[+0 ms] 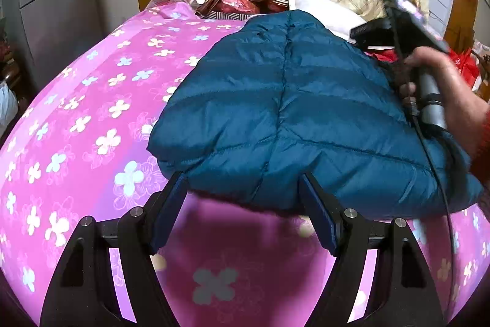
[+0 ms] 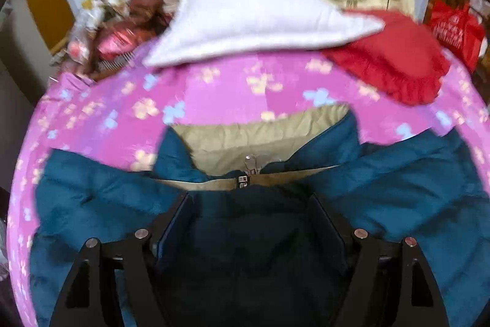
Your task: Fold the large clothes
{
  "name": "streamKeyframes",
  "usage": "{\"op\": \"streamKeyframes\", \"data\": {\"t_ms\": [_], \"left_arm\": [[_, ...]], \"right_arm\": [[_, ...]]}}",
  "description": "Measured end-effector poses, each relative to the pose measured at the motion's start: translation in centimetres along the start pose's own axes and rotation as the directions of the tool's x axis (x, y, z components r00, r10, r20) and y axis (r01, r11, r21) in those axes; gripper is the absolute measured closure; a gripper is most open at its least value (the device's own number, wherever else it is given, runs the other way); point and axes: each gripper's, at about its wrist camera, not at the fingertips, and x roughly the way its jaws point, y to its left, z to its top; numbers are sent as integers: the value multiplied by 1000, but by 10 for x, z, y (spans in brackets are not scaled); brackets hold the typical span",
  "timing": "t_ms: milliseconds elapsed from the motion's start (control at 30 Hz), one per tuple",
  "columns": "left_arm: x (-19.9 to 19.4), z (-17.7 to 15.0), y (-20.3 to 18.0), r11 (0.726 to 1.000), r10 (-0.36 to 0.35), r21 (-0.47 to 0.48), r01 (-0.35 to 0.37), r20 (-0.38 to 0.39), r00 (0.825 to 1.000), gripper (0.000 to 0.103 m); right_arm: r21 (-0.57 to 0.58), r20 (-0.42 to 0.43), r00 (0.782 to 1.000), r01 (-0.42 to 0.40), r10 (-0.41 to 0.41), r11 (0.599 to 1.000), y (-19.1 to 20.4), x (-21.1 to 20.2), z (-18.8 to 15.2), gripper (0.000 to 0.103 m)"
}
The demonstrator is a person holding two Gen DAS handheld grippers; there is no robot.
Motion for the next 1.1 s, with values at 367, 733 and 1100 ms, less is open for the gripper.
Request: {"op": "streamKeyframes", "data": {"t_ms": [367,733,1100], "left_arm": [[-11,-1,4,1000,7,-24,-7,12,1000,27],[-22,-1,15,998,-12,-65,14,19,1000,27],[-6,1,32,992,-42,-121,35,-57,997,27]], "right_arm": [[-140,-10,999,-50,50,989,-27,-80,-93,27],[-182,15,998,-59,63,982,40,-80,-62,27],[-231,-96,995,-3,-20,973,109,11,-46,23]]}}
